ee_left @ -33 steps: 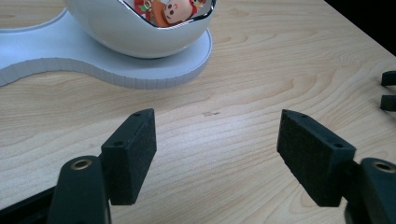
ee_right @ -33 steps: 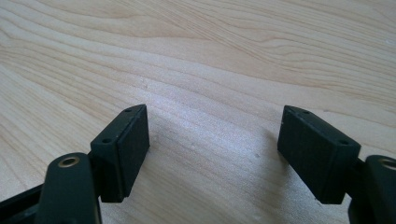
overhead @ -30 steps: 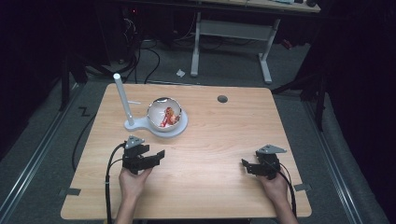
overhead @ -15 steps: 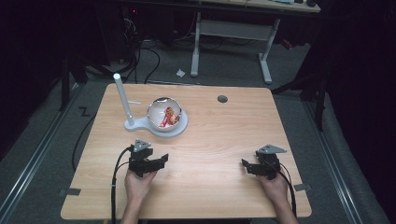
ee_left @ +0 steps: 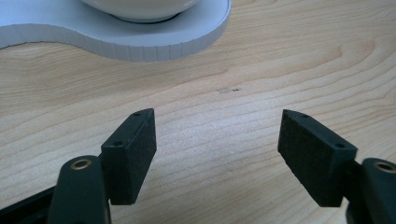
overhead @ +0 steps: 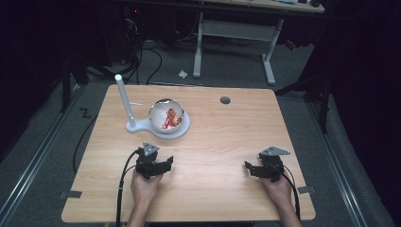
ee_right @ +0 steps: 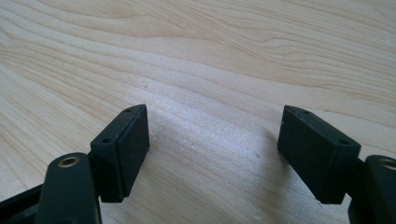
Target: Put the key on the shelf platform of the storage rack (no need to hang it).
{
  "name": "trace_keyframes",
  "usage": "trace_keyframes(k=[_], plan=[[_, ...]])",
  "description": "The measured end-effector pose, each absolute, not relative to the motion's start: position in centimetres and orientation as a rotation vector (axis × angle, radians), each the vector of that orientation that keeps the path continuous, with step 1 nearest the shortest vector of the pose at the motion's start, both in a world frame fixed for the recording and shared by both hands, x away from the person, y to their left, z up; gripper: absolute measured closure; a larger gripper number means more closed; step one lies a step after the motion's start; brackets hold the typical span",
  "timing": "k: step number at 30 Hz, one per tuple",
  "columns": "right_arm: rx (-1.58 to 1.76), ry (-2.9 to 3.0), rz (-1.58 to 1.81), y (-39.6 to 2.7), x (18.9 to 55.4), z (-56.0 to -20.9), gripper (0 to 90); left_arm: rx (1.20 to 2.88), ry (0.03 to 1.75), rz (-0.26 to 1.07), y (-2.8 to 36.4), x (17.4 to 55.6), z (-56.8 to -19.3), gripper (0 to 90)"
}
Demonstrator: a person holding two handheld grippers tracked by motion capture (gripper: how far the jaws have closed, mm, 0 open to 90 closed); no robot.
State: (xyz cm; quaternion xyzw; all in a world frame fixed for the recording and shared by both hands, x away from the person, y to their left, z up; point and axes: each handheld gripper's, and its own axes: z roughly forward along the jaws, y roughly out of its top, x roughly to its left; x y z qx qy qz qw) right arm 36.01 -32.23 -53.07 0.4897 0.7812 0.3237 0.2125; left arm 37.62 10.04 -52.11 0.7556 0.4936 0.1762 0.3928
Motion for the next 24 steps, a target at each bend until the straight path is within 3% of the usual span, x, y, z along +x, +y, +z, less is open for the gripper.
trace_keyframes(k=[24], plan=[[1.360, 2.169, 0.899, -32.2, 36.0, -53.1, 24.9, 2.018, 1.238, 0.531, 8.4, 37.9, -53.5, 27.6]])
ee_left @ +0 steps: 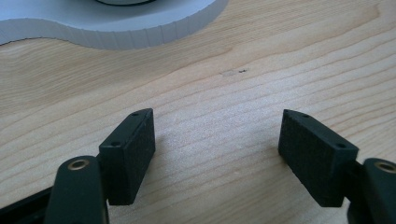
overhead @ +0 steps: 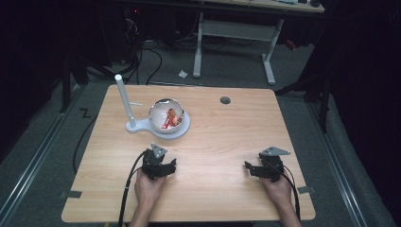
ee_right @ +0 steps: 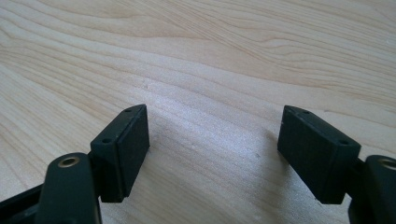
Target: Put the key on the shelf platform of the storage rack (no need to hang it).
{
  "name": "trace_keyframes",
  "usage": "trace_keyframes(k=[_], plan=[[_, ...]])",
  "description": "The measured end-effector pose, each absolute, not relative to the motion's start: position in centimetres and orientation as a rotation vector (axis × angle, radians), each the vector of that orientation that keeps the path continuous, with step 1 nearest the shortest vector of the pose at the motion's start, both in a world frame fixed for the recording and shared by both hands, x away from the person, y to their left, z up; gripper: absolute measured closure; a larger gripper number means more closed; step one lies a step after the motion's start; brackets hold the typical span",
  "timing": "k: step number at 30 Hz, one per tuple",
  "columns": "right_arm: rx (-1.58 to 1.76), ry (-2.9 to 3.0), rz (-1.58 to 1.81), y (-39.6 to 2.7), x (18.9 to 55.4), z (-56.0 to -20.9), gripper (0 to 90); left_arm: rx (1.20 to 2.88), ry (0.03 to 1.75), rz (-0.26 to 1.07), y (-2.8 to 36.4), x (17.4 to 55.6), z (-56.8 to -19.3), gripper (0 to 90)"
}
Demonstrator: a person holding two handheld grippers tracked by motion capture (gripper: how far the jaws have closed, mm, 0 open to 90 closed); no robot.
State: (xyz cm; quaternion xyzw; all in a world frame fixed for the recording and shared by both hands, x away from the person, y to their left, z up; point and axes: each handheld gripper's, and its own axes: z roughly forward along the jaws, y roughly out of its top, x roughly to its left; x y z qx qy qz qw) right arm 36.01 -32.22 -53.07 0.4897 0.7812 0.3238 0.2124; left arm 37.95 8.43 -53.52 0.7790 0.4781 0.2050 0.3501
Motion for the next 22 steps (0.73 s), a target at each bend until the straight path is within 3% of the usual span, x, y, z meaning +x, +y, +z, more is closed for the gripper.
trace_keyframes(k=[22], plan=[[1.360, 2.170, 0.899, -32.23, 36.00, -53.07, 24.9, 2.017, 1.245, 0.531, 8.44, 37.95, -53.53, 25.8]])
